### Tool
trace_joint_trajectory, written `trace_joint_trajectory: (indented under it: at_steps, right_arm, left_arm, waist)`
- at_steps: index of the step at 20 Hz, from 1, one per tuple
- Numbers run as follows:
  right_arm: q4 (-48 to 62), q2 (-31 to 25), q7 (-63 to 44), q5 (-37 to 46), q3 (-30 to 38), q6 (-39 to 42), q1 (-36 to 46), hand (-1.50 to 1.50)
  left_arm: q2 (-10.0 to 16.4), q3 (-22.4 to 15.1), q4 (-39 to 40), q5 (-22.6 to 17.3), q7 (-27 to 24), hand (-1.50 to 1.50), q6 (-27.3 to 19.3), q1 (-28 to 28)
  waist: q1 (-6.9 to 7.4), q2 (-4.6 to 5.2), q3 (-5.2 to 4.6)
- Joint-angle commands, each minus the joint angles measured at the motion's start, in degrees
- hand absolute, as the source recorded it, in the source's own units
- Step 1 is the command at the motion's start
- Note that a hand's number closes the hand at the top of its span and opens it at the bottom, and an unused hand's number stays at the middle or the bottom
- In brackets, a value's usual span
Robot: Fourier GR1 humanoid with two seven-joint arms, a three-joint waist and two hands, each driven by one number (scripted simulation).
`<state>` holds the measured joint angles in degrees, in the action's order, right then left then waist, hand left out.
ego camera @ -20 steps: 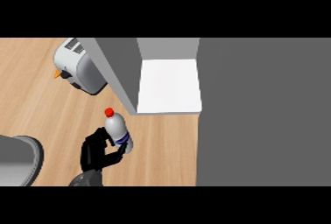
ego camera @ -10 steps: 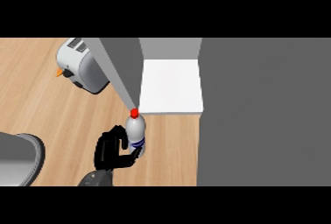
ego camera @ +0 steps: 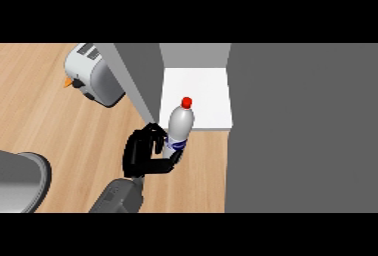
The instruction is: Pick up the bottled water, place it into the cabinet and close the cabinet
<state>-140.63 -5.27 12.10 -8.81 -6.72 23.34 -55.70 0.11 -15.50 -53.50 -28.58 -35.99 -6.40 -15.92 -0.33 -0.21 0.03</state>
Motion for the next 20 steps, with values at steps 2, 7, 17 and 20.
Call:
trace_joint_trajectory:
  at_steps: [2,7,17,20]
  right_arm:
    - [-5.3,0.3,-3.2,-4.4,-0.2,-0.5,-0.4,-1.50]
    - [-5.0,1.4,0.3,-2.6,0.0,0.8,-2.7,-1.50]
    - [-1.9,0.7,-1.1,-5.5,2.9,1.3,1.8,-1.50]
    - [-1.8,0.7,-2.0,-7.1,4.5,0.6,3.6,-1.50]
  left_arm:
    - [0.8,-0.7,-6.1,3.6,7.5,1.50,-8.6,-6.4]
    - [-0.1,-5.5,-4.3,1.2,9.5,1.50,-16.3,-11.6]
    - [-0.1,-7.4,8.5,-1.1,18.0,1.50,-28.3,-32.7]
    - [-0.1,-4.5,15.7,-3.5,14.2,1.50,-25.4,-33.4]
  waist:
    - [-0.07,0.02,0.00]
    - [-1.28,0.15,-0.06]
    - [-2.16,0.52,-0.03]
    - [-1.98,0.77,-0.05]
